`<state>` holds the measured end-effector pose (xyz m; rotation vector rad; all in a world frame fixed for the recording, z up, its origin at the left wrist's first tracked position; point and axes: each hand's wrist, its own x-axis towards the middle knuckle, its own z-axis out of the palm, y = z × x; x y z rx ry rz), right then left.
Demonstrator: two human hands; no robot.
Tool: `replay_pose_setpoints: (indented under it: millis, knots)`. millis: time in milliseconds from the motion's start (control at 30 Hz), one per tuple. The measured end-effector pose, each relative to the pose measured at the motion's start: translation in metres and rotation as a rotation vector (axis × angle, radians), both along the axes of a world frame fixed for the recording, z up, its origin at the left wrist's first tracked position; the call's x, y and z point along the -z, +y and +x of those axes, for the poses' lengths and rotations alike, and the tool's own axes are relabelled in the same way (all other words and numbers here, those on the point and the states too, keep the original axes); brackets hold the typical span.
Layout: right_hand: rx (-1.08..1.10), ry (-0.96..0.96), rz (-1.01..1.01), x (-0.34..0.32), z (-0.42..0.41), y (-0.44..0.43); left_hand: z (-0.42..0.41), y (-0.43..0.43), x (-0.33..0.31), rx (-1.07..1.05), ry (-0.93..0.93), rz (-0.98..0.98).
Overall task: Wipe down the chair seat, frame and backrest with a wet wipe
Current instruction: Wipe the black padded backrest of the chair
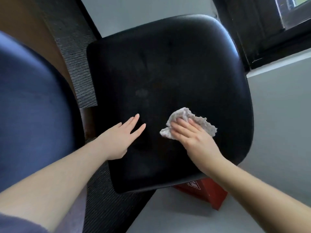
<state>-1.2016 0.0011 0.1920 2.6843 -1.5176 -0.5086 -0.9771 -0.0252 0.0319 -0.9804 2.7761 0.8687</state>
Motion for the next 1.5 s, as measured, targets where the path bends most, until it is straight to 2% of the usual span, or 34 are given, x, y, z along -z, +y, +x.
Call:
replay_pose_setpoints:
  millis: [33, 133, 200, 300, 367, 433, 533, 633, 800, 967, 1100, 1200, 1300, 1400, 1500]
  knots:
    - [0.012, -0.017, -0.002, 0.0, 0.0, -0.007, 0.001, 0.002, 0.003, 0.008, -0.001, -0.005]
    - [0.217, -0.007, -0.246, 0.003, 0.01, -0.059, 0.005, 0.009, 0.014, 0.015, 0.02, -0.028]
    - [0.262, -0.005, -0.307, 0.023, 0.025, -0.052, 0.009, 0.015, 0.023, 0.023, 0.034, -0.029]
    - [0.125, -0.042, -0.062, 0.06, 0.047, 0.027, 0.018, 0.027, 0.036, 0.045, 0.014, -0.012]
    - [0.113, -0.055, 0.046, 0.053, 0.045, 0.057, 0.024, 0.034, 0.041, 0.073, -0.015, 0.007]
    - [0.18, -0.105, -0.055, 0.034, 0.031, 0.049, 0.028, 0.037, 0.041, 0.098, -0.043, 0.017]
    - [0.377, -0.018, -0.321, -0.001, 0.01, 0.02, 0.03, 0.038, 0.037, 0.112, -0.041, 0.012]
    - [0.498, -0.011, -0.397, 0.009, 0.023, 0.015, 0.03, 0.039, 0.038, 0.117, -0.032, 0.017]
    - [0.382, -0.07, -0.156, 0.095, 0.071, 0.06, 0.038, 0.037, 0.049, 0.139, -0.026, -0.03]
    - [0.351, -0.06, -0.056, 0.123, 0.086, 0.083, 0.052, 0.035, 0.068, 0.178, -0.06, -0.073]
    - [0.379, -0.121, 0.019, 0.136, 0.087, 0.086, 0.065, 0.037, 0.08, 0.181, -0.106, -0.02]
    - [0.343, -0.03, 0.207, 0.149, 0.099, 0.108, 0.07, 0.041, 0.084, 0.156, -0.104, 0.024]
    - [0.204, -0.005, 0.371, 0.152, 0.098, 0.12, 0.067, 0.047, 0.083, 0.128, -0.077, 0.028]
    - [-0.032, -0.031, 0.354, 0.133, 0.084, 0.113, 0.061, 0.052, 0.071, 0.123, -0.024, 0.024]
    - [-0.041, -0.018, 0.307, 0.091, 0.059, 0.111, 0.05, 0.054, 0.051, 0.119, 0.041, 0.007]
